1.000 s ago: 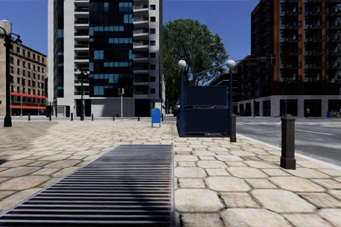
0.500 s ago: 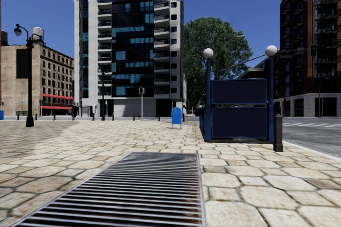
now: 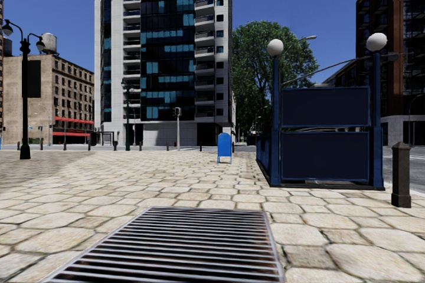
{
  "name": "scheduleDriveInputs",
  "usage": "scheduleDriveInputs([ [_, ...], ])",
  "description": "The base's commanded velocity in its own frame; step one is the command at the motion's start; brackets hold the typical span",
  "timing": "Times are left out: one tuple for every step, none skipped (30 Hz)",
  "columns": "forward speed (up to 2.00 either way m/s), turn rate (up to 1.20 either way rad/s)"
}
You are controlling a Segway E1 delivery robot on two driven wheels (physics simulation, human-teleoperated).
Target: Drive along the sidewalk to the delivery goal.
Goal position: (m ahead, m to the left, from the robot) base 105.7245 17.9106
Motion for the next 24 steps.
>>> scheduleDriveInputs([
  [2.00,0.00],
  [2.00,0.00],
  [2.00,0.00],
  [2.00,0.00],
  [2.00,0.00],
  [2.00,0.00],
  [2.00,0.00],
  [2.00,0.00],
  [2.00,0.00],
  [2.00,0.00],
  [2.00,0.00],
  [2.00,0.00],
  [2.00,0.08],
  [2.00,0.20],
  [2.00,0.20],
  [2.00,0.24],
  [2.00,0.26],
  [2.00,0.26],
  [2.00,0.26],
  [2.00,0.26],
  [2.00,0.26],
  [2.00,0.26],
  [2.00,0.26],
  [2.00,0.26],
])
